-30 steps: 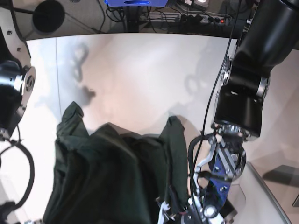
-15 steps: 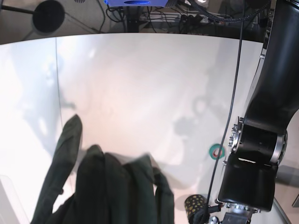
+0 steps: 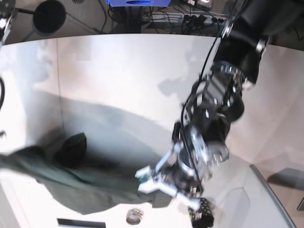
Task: Layout the t-shirt on the table in an organized manner, then fold the t-shirt properly
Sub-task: 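Lift the shirt with both grippers and lay it down spread, then pull the shirt edge with the left gripper away from the right gripper, then release the shirt and move the left gripper to the shirt middle, then grasp the shirt edge with the left gripper, then drag the held shirt edge with the left gripper toward the right gripper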
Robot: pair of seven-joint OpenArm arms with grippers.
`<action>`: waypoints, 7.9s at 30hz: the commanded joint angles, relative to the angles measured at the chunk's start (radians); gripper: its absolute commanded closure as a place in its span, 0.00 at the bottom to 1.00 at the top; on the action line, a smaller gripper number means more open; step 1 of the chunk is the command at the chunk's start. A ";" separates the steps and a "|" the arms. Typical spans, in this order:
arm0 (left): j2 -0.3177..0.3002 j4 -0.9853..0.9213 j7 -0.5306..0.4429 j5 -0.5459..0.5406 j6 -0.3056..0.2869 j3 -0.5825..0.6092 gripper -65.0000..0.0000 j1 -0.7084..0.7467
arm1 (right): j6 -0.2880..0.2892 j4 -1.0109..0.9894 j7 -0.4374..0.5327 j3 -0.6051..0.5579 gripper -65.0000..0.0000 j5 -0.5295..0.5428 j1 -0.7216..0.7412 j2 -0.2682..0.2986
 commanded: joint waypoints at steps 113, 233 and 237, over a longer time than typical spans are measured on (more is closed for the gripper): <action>-0.285 -0.112 0.061 -0.720 0.295 0.180 1.00 0.442 | -0.521 -1.112 0.686 0.022 0.99 -0.027 0.136 0.020; 0.143 -0.681 -0.185 -0.975 0.450 -0.239 1.00 0.284 | -0.069 -0.318 0.413 -0.070 1.00 -0.024 -0.338 -0.228; 0.131 -0.578 -0.131 -0.969 0.498 -0.274 1.00 0.253 | -0.069 -0.318 0.414 -0.077 1.00 -0.024 -0.353 -0.228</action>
